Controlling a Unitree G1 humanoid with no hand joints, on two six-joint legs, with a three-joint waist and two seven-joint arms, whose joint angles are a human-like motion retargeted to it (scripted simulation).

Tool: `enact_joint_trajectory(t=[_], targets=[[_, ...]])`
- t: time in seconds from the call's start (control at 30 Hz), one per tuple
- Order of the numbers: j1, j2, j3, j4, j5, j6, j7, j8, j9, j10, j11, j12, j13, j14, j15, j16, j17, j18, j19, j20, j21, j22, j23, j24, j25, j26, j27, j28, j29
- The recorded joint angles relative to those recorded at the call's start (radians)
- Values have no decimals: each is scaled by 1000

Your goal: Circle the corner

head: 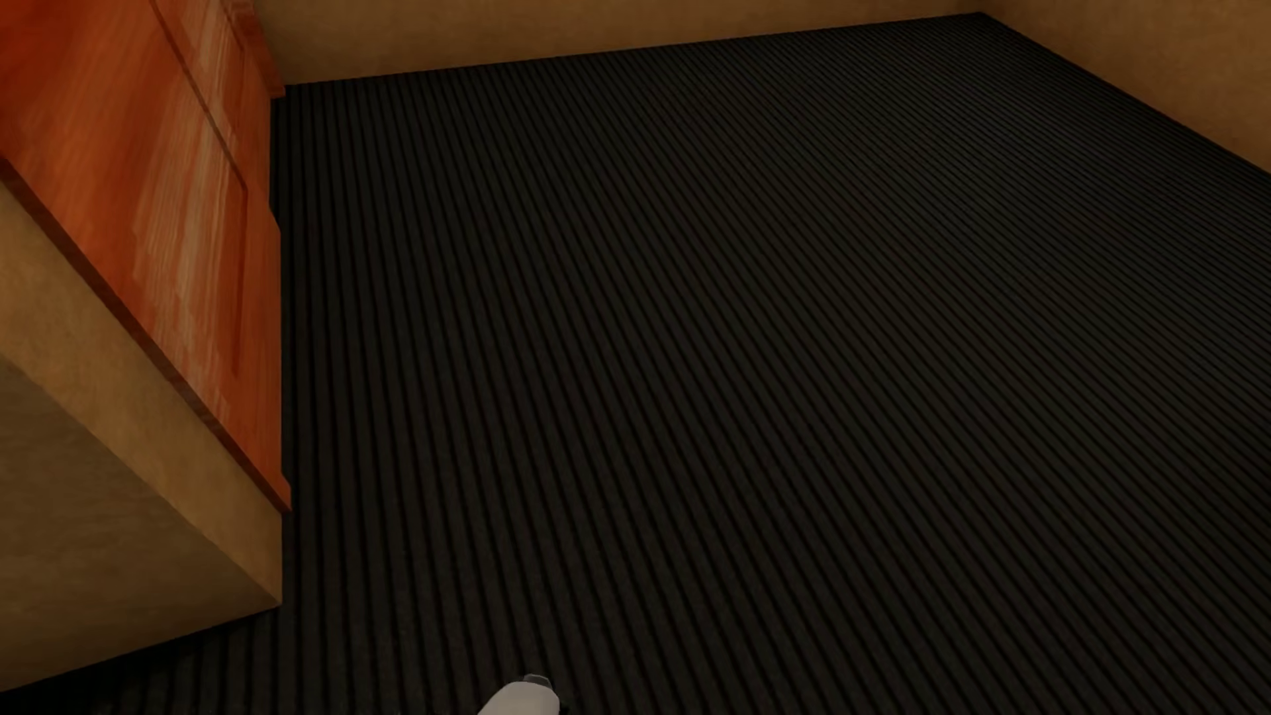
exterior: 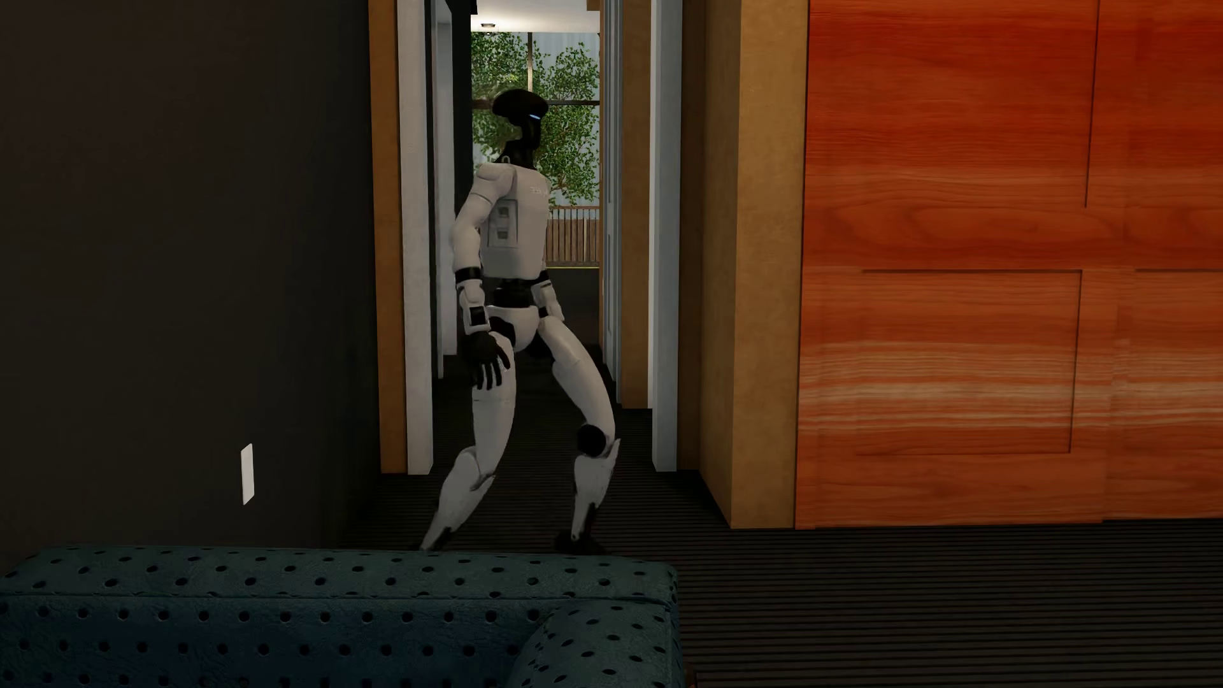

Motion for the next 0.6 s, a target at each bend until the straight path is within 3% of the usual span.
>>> enact_joint_trajectory(t=[0.1,0.17,0.2,0.27,0.33,0.37,0.47,0.5,0.6], targets=[[55,33,9,7,14,-11,0,0,-22,-316,7,-9,-29,8,-36,13,11,0,0,-14,-25,66,-23,0,0,0,0,0,0],[77,64,12,8,-1,-27,0,0,-30,-311,15,-10,-30,55,-5,21,35,0,0,-33,-42,137,-60,0,0,0,0,0,0],[88,82,3,-7,-15,-43,0,0,-29,-286,21,-12,-23,91,57,26,57,0,0,-51,-53,173,-82,0,0,0,0,0,0],[121,80,-26,-52,-45,-76,0,0,-30,-250,78,-19,9,90,339,38,110,0,0,-73,-62,223,-121,0,0,0,0,0,0],[190,-1,-41,-75,-76,-77,0,0,-49,-265,245,-22,42,46,640,47,135,0,0,-55,-18,199,-170,0,0,0,0,0,0],[229,-60,-47,-79,-90,-69,0,0,-55,-273,357,-21,50,23,683,52,133,0,0,-44,9,156,-201,0,0,0,0,0,0],[349,-215,-76,-98,-109,-41,0,0,-25,-274,642,-45,34,-41,509,65,115,0,0,-12,18,18,-230,0,0,0,0,0,0],[383,-263,-99,-104,-104,-28,0,0,-12,-278,674,-64,21,-54,496,66,109,0,0,0,10,-5,-219,0,0,0,0,0,0],[477,-391,-195,-108,-58,14,0,0,12,-292,580,-114,-2,-89,642,73,82,0,0,14,1,-33,-213,0,0,0,0,0,0]])
